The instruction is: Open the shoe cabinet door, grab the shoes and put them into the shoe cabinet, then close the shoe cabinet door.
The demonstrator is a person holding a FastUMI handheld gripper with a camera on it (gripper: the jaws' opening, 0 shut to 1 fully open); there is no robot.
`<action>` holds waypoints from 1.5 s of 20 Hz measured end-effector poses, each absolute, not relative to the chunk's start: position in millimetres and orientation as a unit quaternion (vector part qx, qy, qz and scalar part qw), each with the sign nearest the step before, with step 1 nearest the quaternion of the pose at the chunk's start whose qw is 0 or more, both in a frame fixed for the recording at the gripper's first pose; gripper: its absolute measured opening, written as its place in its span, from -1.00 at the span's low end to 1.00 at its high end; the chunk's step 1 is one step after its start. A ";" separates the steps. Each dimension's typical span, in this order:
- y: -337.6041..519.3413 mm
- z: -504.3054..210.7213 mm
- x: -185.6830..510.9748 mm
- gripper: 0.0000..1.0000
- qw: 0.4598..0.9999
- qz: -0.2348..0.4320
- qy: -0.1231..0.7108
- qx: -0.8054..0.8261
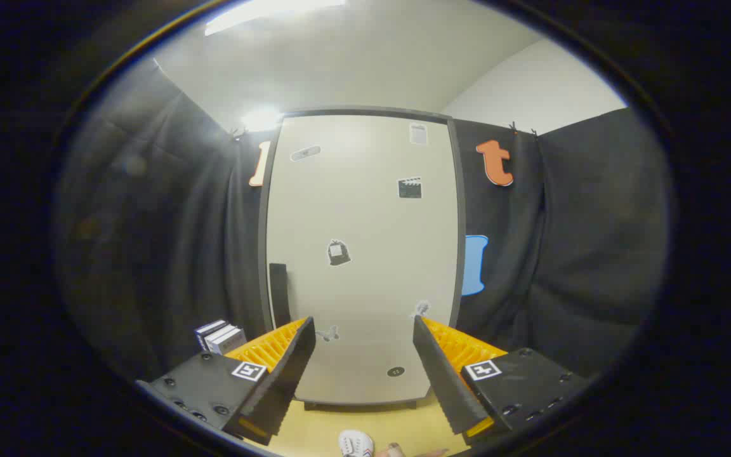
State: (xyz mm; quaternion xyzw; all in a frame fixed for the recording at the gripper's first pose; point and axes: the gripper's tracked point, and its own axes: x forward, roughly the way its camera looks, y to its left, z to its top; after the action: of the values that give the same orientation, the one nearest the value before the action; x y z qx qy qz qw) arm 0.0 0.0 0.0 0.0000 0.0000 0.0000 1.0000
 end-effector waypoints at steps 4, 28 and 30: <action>-6.4 -1.5 -0.9 0.94 1.000 -0.002 0.002 0.006; 35.6 -15.4 27.9 0.95 0.998 0.054 0.022 0.007; 54.5 -18.4 40.5 0.94 0.998 0.053 0.023 0.014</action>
State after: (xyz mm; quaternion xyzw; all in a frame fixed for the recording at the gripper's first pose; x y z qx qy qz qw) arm 40.5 54.5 -18.4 0.0140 0.0227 0.0533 0.9982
